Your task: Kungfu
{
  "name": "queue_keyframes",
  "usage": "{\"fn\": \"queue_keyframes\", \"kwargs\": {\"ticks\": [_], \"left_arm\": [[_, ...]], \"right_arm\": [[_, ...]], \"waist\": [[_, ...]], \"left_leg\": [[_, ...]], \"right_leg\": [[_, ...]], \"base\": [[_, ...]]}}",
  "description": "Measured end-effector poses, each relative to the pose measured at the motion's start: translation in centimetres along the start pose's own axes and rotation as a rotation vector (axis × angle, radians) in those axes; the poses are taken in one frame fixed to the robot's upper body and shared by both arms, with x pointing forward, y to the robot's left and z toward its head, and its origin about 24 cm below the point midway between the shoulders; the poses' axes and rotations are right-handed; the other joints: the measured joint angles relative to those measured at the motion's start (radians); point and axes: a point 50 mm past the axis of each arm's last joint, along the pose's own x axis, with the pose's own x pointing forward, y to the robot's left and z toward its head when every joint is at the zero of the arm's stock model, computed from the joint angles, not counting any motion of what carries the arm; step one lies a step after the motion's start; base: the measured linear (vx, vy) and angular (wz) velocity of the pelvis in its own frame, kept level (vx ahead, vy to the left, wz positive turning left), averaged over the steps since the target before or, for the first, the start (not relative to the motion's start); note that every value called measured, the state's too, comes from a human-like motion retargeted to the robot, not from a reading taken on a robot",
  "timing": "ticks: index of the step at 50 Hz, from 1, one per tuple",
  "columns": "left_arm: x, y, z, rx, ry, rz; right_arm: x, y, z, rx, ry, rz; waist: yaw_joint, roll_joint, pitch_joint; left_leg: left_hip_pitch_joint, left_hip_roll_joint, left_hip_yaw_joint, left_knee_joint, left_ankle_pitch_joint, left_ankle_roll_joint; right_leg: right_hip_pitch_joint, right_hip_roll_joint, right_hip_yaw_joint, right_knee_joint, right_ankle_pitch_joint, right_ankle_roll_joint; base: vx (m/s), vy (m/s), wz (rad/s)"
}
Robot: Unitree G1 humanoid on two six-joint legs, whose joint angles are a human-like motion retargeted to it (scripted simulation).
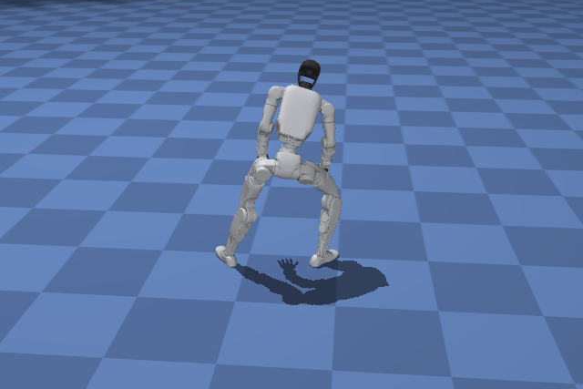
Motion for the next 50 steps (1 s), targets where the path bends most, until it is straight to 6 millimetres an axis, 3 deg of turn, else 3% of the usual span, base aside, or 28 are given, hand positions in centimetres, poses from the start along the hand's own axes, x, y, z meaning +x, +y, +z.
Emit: {"fn": "queue_keyframes", "kwargs": {"ticks": [15,23,25,30,32,36,40,43,45,47,48,50], "left_arm": [[1.3,0.6,1.5,-0.059,0.015,0.046],[0.1,0.0,1.1,-0.155,0.169,0.061],[-0.3,-0.1,0.8,-0.206,0.225,0.068],[-2.0,-0.2,-0.2,-0.347,0.348,0.110],[-2.8,0.1,-1.3,-0.401,0.407,0.136],[-4.6,1.2,-4.2,-0.492,0.525,0.201],[-5.1,4.0,-7.7,-0.574,0.583,0.283],[-3.7,8.4,-10.8,-0.634,0.532,0.341],[-1.7,11.6,-11.7,-0.681,0.441,0.327],[1.3,14.4,-10.9,-0.737,0.320,0.265],[3.0,15.7,-9.9,-0.766,0.252,0.231],[6.4,18.3,-7.0,-0.796,0.091,0.163]], "right_arm": [[-1.5,-0.8,1.5,-0.101,-0.055,-0.110],[-1.9,-0.7,2.9,-0.197,-0.123,-0.184],[-1.8,-0.5,3.9,-0.233,-0.184,-0.214],[-1.7,0.5,7.8,-0.359,-0.334,-0.222],[-1.4,1.3,9.9,-0.436,-0.385,-0.195],[-0.5,3.5,13.7,-0.581,-0.494,-0.135],[-0.1,5.4,16.8,-0.692,-0.612,-0.126],[-0.4,6.6,18.8,-0.763,-0.709,-0.153],[-1.3,7.3,19.7,-0.818,-0.777,-0.206],[-3.0,7.8,20.3,-0.888,-0.867,-0.315],[-4.0,8.0,20.4,-0.923,-0.919,-0.384],[-6.0,8.7,20.3,-0.986,-1.044,-0.545]], "waist": [[-0.024,-0.012,-0.011],[0.066,-0.044,-0.022],[0.096,-0.052,-0.039],[0.147,-0.094,-0.106],[0.180,-0.125,-0.127],[0.252,-0.173,-0.179],[0.309,-0.206,-0.267],[0.284,-0.181,-0.325],[0.219,-0.154,-0.341],[0.132,-0.137,-0.340],[0.091,-0.126,-0.340],[0.054,-0.079,-0.348]], "left_leg": [[0.055,0.030,-0.026,0.024,-0.021,0.000],[0.029,0.146,-0.018,0.139,0.013,0.000],[0.000,0.201,0.069,0.203,0.014,0.027],[-0.027,0.239,0.403,0.339,-0.037,0.203],[-0.042,0.223,0.367,0.393,-0.081,0.243],[-0.052,0.161,0.252,0.468,-0.209,0.249],[-0.069,0.082,0.155,0.524,-0.327,0.249],[-0.042,0.022,0.076,0.527,-0.378,0.263],[0.003,-0.053,-0.007,0.508,-0.387,0.274],[0.059,-0.146,-0.098,0.470,-0.371,0.286],[0.087,-0.181,-0.141,0.451,-0.359,0.297],[0.087,-0.145,-0.265,0.477,-0.361,0.274]], "right_leg": [[0.039,0.048,0.015,-0.052,0.045,-0.036],[0.199,0.141,-0.072,-0.145,0.053,-0.093],[0.260,0.159,-0.125,-0.197,0.069,-0.110],[0.394,0.121,-0.218,-0.330,0.158,-0.123],[0.440,0.115,-0.221,-0.380,0.192,-0.129],[0.554,0.120,-0.221,-0.489,0.243,-0.132],[0.699,0.164,-0.245,-0.641,0.249,-0.101],[0.853,0.279,-0.234,-0.755,0.189,-0.085],[0.915,0.407,-0.045,-0.780,0.172,-0.140],[0.910,0.565,0.249,-0.719,0.175,-0.049],[0.887,0.664,0.366,-0.661,0.144,0.029],[0.798,0.910,0.450,-0.553,0.093,0.066]], "base": [[0.10,0.03,-0.22],[0.18,-0.02,-0.13],[0.28,0.12,0.43],[0.36,0.35,0.96],[0.50,0.42,0.51],[0.64,0.62,0.52],[0.66,0.55,0.93],[0.65,0.35,1.82],[0.73,0.27,2.99],[0.74,0.22,3.40],[0.65,-0.02,2.93],[0.57,-0.25,1.89]]}}
